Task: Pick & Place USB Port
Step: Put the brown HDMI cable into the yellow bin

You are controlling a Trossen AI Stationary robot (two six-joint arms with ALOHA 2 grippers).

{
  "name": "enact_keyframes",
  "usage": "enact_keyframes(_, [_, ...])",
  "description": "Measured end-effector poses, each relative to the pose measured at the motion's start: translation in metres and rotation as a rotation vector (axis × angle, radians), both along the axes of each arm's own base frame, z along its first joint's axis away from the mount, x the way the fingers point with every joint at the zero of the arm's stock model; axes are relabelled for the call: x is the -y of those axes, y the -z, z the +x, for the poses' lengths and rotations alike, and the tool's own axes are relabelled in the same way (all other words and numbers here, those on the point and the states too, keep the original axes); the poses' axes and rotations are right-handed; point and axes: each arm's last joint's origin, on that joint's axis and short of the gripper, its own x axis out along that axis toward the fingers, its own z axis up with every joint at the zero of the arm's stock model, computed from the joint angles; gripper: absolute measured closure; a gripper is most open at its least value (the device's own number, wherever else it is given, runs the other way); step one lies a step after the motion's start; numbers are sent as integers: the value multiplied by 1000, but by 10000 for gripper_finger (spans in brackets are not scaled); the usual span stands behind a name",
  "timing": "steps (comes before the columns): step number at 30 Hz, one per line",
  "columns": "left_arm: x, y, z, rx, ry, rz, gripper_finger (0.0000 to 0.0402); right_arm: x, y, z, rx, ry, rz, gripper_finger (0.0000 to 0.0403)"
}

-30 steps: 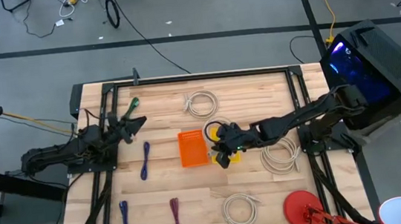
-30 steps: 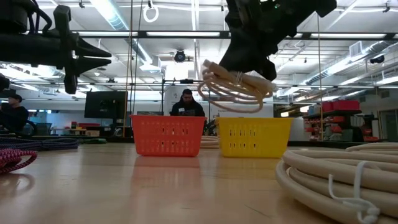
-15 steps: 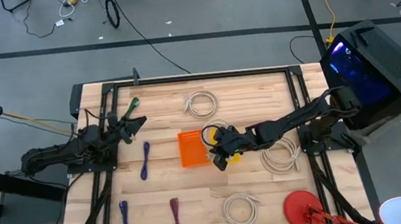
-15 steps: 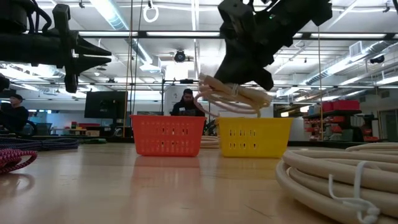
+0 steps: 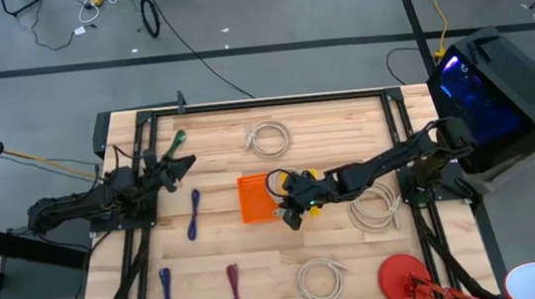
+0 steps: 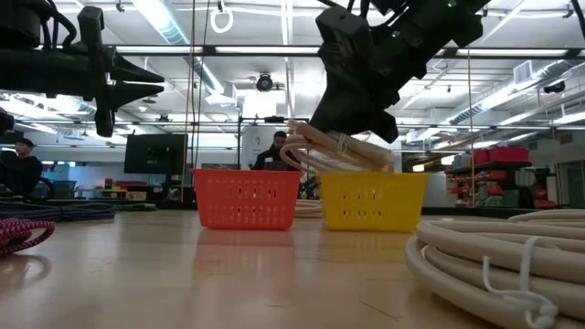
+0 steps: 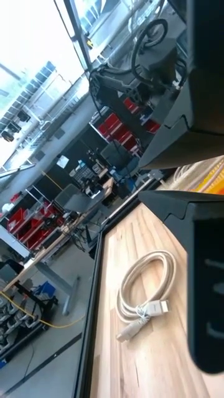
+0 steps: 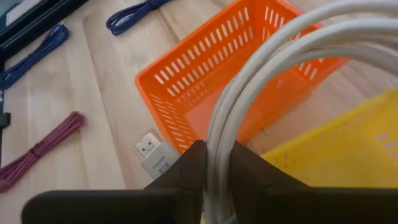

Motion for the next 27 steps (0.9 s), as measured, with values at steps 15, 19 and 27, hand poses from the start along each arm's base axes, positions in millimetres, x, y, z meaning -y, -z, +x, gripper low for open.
enact_keyframes(15, [0,0,0,0,0,-2,333,0,0,0,-7,-9,-2,339])
enact_keyframes(19, [0,0,0,0,0,-2,333,0,0,0,-8,-17,-12,333])
enact_keyframes(27, [0,0,0,1,1,-4,333,4,0,0,-10,-10,-16,311])
